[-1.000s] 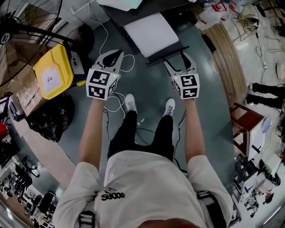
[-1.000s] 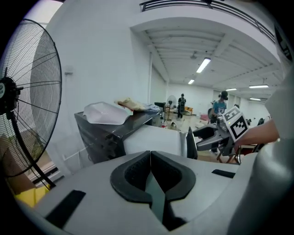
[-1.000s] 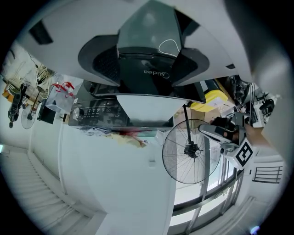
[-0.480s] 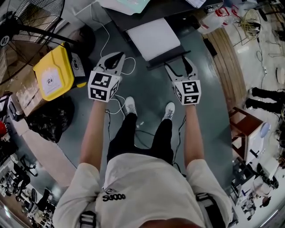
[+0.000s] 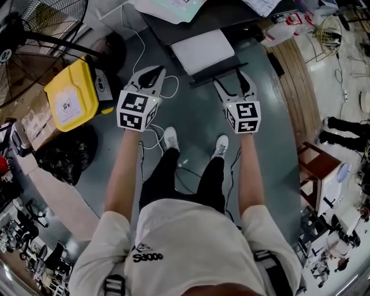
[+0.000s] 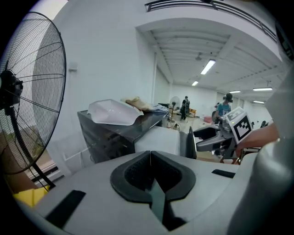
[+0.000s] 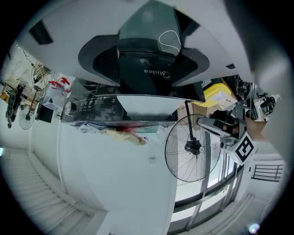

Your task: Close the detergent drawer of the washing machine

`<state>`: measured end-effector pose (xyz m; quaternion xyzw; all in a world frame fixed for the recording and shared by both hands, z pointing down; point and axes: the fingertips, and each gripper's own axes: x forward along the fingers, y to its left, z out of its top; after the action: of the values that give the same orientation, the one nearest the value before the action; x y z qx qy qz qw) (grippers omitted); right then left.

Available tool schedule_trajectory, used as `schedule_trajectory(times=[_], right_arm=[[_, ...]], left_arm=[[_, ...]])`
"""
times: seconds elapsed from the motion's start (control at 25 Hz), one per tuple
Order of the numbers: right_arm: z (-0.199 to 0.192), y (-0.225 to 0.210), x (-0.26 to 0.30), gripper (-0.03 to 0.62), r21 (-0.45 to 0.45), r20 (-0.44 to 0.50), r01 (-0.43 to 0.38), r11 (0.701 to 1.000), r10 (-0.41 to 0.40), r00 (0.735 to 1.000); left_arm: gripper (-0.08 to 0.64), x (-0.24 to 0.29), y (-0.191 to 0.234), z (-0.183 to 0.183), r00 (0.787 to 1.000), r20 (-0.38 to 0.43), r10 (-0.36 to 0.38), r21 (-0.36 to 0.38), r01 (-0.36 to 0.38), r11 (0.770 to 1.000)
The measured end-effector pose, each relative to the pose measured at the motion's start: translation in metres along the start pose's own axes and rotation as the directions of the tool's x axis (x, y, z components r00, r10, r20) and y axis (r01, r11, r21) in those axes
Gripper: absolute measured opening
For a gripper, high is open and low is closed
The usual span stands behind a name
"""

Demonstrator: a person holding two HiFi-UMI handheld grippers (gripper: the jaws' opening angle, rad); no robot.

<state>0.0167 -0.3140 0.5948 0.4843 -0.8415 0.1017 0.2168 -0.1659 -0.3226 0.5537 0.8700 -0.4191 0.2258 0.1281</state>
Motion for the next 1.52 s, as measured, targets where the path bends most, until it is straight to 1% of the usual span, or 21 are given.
schedule_trajectory(times=[0.36,0.6,0.76,0.92,1.52], right_arm=[[0.023,-0.001,0.036,0.301,0.001,0.025,-0.002,1.000,0.001,1.000],[0.041,-0.003,0.064,0.301,0.020,0.050,-0.003,1.000,0.002,0.999],[0.047,-0.004,0.075,0.301,0.019,0.056,0.004,1.000,-0.005,0.998],[0.050,-0.004,0.078,0.301,0.018,0.059,0.010,1.000,-0.011,0.998],[0.051,-0.005,0.078,0.307,0.018,0.034,0.011,1.000,-0.012,0.999]], left_arm=[[0.018,-0.003,0.026,0.007,1.000,0.008,0.026,-0.005,-0.026,1.000],[0.018,-0.003,0.033,0.007,0.999,0.007,0.036,-0.010,-0.036,0.999],[0.018,-0.003,0.039,0.002,0.999,-0.001,0.043,-0.026,-0.043,0.999],[0.018,-0.003,0.040,0.000,0.999,-0.002,0.045,-0.038,-0.045,0.998],[0.018,-0.006,0.036,0.000,0.999,0.008,0.050,-0.043,-0.050,0.998]])
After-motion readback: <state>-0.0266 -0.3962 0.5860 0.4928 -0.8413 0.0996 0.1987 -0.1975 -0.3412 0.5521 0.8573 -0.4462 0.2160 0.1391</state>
